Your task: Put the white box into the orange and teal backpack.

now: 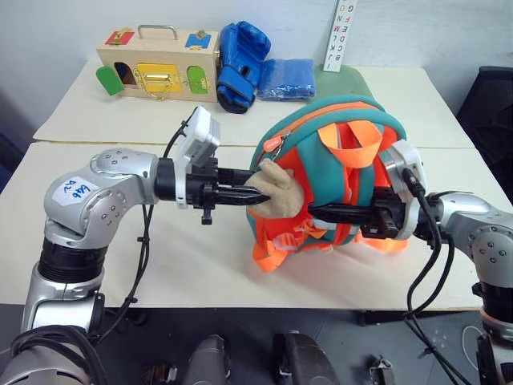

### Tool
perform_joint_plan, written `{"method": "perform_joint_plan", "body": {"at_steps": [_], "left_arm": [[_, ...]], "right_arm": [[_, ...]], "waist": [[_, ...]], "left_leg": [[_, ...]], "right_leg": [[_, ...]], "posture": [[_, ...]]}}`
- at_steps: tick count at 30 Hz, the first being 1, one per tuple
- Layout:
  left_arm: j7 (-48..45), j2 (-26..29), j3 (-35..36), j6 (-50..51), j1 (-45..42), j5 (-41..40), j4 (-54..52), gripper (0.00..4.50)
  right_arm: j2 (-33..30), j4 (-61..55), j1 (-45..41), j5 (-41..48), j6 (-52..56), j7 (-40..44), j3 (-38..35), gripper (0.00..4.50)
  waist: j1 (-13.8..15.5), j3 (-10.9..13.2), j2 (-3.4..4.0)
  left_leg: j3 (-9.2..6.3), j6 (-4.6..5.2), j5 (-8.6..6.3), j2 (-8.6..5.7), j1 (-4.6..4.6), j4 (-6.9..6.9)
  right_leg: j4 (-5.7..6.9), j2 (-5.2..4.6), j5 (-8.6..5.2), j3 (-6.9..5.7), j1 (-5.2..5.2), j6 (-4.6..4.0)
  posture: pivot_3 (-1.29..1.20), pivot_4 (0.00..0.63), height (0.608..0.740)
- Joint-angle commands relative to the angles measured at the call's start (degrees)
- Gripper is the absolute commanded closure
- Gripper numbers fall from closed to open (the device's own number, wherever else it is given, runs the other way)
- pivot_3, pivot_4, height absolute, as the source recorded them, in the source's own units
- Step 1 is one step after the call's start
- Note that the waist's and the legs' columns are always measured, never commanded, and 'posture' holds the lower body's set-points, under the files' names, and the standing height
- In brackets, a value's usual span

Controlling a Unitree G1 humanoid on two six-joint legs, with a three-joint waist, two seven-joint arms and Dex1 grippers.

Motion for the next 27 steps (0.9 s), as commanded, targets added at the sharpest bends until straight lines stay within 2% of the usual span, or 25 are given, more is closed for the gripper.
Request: {"method": "perform_joint_plan", "body": {"at_steps": [1,5,10,12,15,20,25,27], "left_arm": [[-5.3,5.3,1.8,-6.0,-1.3,4.5,6.4,3.68],[-11.8,9.5,1.7,-13.5,-4.4,9.0,18.7,3.68],[-15.1,9.4,-0.8,-20.0,-7.1,14.9,28.0,3.68],[-16.9,9.3,-1.4,-20.1,-6.6,15.0,28.1,3.68],[-21.7,10.9,-4.1,-18.6,-0.7,14.4,21.5,3.68],[-21.2,9.7,-10.4,-23.4,8.3,20.9,15.0,3.68],[-12.9,3.6,-15.2,-34.2,7.7,32.6,22.6,3.68],[-11.8,1.3,-14.9,-35.8,7.1,33.3,24.0,3.68]], "right_arm": [[-2.5,-2.2,2.8,3.1,0.8,-0.3,-6.1,4.50],[-4.1,-3.7,8.5,5.3,1.5,-0.6,-10.7,4.50],[-3.3,-8.7,13.3,11.8,2.6,-3.1,-14.2,4.50],[-2.7,-10.1,14.0,12.3,1.7,-4.6,-13.8,4.50],[0.7,-12.6,12.6,15.5,0.1,-10.7,-12.8,4.50],[1.7,-16.3,12.3,21.5,-1.4,-14.9,-13.6,4.50],[0.2,-17.5,13.8,19.6,-3.2,-15.0,-13.5,4.50],[-0.2,-17.1,14.6,16.3,-4.5,-14.8,-12.9,4.50]], "waist": [[0.1,0.0,0.00],[0.1,0.0,0.00],[0.3,0.0,0.00],[0.2,0.0,0.00],[-0.5,0.0,0.00],[0.0,0.0,0.02],[0.8,0.0,0.02],[1.3,0.0,0.01]], "left_leg": [[0.01,0.00,0.00,0.00,0.01,0.00],[0.02,0.01,0.00,0.01,0.00,-0.02],[0.02,0.41,-0.24,-0.01,-0.01,0.00],[0.01,0.45,-0.26,0.00,-0.02,0.00],[0.08,0.44,-0.27,0.03,-0.01,-0.01],[0.07,0.39,-0.25,0.09,0.00,-0.05],[0.03,0.50,-0.31,0.00,-0.01,0.01],[0.04,0.55,-0.34,-0.01,0.00,0.03]], "right_leg": [[0.00,0.00,0.00,0.00,0.00,0.00],[-0.03,0.02,-0.02,-0.03,-0.01,-0.04],[-0.04,-0.01,-0.02,-0.03,0.00,-0.03],[-0.04,-0.02,-0.02,-0.03,0.00,-0.03],[-0.02,-0.01,-0.02,0.02,-0.02,-0.03],[0.06,0.01,-0.05,0.04,-0.09,-0.08],[0.01,-0.08,-0.04,0.02,-0.01,-0.07],[-0.01,-0.10,-0.02,0.02,0.02,-0.04]], "posture": [[0.00,0.150,0.740],[0.00,0.150,0.740],[0.00,0.150,0.740],[0.00,0.150,0.740],[0.00,0.150,0.740],[0.00,0.150,0.740],[0.00,0.150,0.740],[0.00,0.150,0.740]]}}
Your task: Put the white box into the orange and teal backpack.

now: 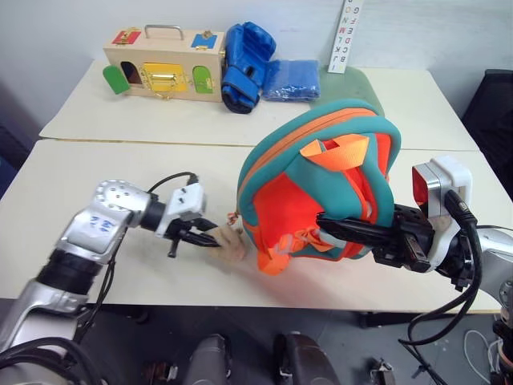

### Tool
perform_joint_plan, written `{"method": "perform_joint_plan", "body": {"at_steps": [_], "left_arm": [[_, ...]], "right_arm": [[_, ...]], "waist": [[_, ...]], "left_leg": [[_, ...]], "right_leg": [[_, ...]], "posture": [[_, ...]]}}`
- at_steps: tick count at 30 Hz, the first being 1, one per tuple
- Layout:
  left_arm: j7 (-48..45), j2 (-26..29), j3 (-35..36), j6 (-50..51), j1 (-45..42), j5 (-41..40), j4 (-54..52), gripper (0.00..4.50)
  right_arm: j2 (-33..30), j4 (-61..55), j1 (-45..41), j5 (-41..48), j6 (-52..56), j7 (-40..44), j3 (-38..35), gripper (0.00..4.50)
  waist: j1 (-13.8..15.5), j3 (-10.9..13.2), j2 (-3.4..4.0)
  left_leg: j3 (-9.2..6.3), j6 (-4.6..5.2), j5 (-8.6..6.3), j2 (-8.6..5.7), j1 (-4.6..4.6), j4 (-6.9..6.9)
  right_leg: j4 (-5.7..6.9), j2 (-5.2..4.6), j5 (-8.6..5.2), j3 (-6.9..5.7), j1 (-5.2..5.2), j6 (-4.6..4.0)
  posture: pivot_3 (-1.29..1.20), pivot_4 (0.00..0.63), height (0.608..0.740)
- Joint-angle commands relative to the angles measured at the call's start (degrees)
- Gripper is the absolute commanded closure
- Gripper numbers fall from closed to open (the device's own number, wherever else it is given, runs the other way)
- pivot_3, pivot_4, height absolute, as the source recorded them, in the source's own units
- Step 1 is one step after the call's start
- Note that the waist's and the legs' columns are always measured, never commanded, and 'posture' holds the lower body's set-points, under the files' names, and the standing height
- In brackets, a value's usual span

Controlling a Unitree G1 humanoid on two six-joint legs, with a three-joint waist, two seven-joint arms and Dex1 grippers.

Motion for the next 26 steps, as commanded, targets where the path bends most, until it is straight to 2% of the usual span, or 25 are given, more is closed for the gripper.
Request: {"method": "perform_joint_plan", "body": {"at_steps": [1,3,5,7,8,11,15,17,19,22,26], "left_arm": [[3.0,-2.3,-0.1,-2.2,-0.2,3.5,2.8,3.68],[2.2,-3.1,2.0,0.9,-0.3,0.3,1.6,3.68],[1.3,-3.0,4.4,4.2,0.1,-2.5,0.4,3.69],[0.0,-1.8,7.2,8.3,0.9,-6.0,-1.3,3.03],[-0.5,-1.3,8.1,9.9,1.2,-7.2,-2.0,2.84],[-2.1,3.1,14.0,16.6,5.2,-13.4,-7.8,1.86],[-2.3,11.2,27.5,24.0,15.9,-21.4,-16.3,0.57],[-2.3,14.3,34.5,28.6,20.1,-25.1,-18.2,0.04],[-2.6,17.1,40.2,31.4,23.6,-27.2,-19.6,0.04],[0.5,19.4,48.8,31.4,27.1,-26.2,-21.2,0.04],[3.3,18.4,51.5,32.4,27.3,-28.6,-22.6,0.04]], "right_arm": [[-1.2,-0.5,1.2,-5.3,-3.6,0.7,-0.7,4.50],[-2.5,0.8,2.5,-12.2,-6.0,1.9,1.4,4.50],[-4.0,2.7,4.2,-17.8,-8.1,4.2,3.0,3.85],[-5.6,4.6,6.4,-21.4,-10.3,7.7,3.2,3.23],[-6.0,5.3,7.1,-22.5,-11.0,8.9,3.2,2.97],[-9.5,10.7,10.9,-28.8,-16.1,14.3,0.0,1.97],[-15.8,22.8,13.5,-32.7,-20.8,23.2,-8.8,0.54],[-20.1,27.6,14.3,-33.0,-20.7,29.2,-12.9,0.01],[-24.2,32.5,14.1,-33.2,-19.9,34.4,-15.8,0.01],[-30.4,42.3,9.5,-31.9,-16.5,39.4,-19.0,0.01],[-30.3,43.7,6.6,-31.2,-14.3,40.9,-18.3,0.01]], "waist": [[0.4,0.0,0.00],[0.4,0.0,0.00],[0.4,0.0,0.00],[0.4,0.0,0.00],[0.3,0.0,0.00],[-0.2,0.0,0.00],[-0.8,0.0,0.01],[-0.9,0.0,0.02],[-1.0,0.0,0.04],[-1.1,0.0,0.09],[-1.0,0.0,0.10]], "left_leg": [[0.00,0.02,-0.01,-0.01,0.02,0.02],[0.00,0.04,-0.02,-0.03,0.01,0.02],[0.01,0.05,-0.02,-0.03,0.00,0.03],[0.00,0.04,-0.02,-0.03,0.00,0.01],[0.00,0.04,-0.02,-0.03,-0.02,0.01],[0.02,0.01,0.00,0.01,-0.01,0.01],[0.02,0.00,0.00,0.01,0.01,-0.01],[0.02,0.00,0.01,0.00,0.02,0.01],[0.01,0.00,0.01,0.00,0.06,-0.03],[0.00,-0.02,0.01,0.01,0.14,-0.07],[-0.05,-0.09,-0.04,0.04,0.18,-0.16]], "right_leg": [[0.00,-0.01,0.00,0.00,0.01,0.01],[0.01,-0.04,0.01,-0.01,0.01,0.01],[0.01,-0.04,0.01,-0.02,0.01,0.02],[0.01,-0.03,0.01,-0.05,0.00,0.02],[0.01,-0.03,0.01,-0.06,-0.01,0.02],[0.01,0.02,0.00,-0.06,-0.02,0.02],[-0.02,0.01,0.00,-0.05,0.00,0.02],[-0.02,-0.03,0.00,-0.05,0.01,0.02],[-0.02,-0.04,0.00,-0.06,0.03,0.01],[-0.03,-0.05,-0.03,-0.07,0.06,-0.04],[-0.07,-0.10,-0.09,-0.11,0.06,-0.15]], "posture": [[0.00,0.150,0.740],[0.00,0.150,0.740],[0.00,0.150,0.740],[0.00,0.150,0.740],[0.00,0.150,0.740],[0.00,0.150,0.740],[0.00,0.150,0.740],[0.00,0.150,0.740],[0.00,0.150,0.740],[0.00,0.150,0.740],[0.00,0.150,0.740]]}}
